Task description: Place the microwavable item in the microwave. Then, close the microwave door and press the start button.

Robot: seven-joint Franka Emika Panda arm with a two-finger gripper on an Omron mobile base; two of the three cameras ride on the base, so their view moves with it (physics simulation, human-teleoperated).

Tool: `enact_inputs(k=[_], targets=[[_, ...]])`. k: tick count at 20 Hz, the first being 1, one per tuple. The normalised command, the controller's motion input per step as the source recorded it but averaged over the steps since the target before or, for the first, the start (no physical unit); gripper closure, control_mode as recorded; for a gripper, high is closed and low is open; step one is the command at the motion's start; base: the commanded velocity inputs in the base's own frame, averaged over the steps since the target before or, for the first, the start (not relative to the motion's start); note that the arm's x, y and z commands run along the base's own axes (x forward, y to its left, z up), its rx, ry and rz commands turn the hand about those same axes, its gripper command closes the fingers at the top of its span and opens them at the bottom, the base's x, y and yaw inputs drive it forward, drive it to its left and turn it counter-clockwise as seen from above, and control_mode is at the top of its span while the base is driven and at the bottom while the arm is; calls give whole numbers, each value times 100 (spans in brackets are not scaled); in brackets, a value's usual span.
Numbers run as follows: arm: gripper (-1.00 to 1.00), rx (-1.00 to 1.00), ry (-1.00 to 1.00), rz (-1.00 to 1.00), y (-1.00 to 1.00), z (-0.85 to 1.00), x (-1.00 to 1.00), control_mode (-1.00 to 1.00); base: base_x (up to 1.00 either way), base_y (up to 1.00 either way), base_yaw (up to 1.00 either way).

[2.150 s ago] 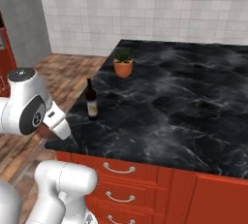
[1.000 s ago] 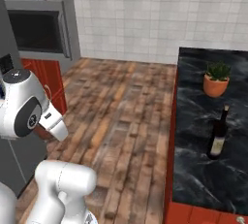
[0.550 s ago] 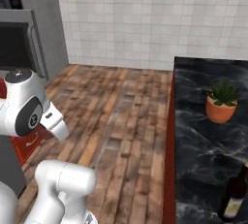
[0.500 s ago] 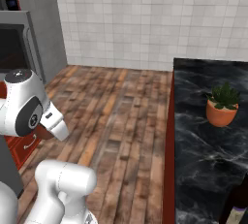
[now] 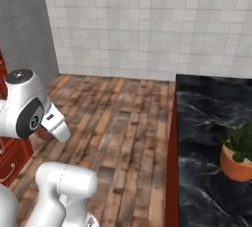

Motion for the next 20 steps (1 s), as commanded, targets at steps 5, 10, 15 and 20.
enact_inputs(k=[5, 10, 15, 20], targets=[[100, 0, 0, 0, 0, 0, 0, 100, 100, 20, 11], [100, 0, 0, 0, 0, 0, 0, 100, 100, 33, 30], [100, 0, 0, 0, 0, 0, 0, 100, 100, 32, 52], [100, 0, 0, 0, 0, 0, 0, 100, 97, 27, 56]])
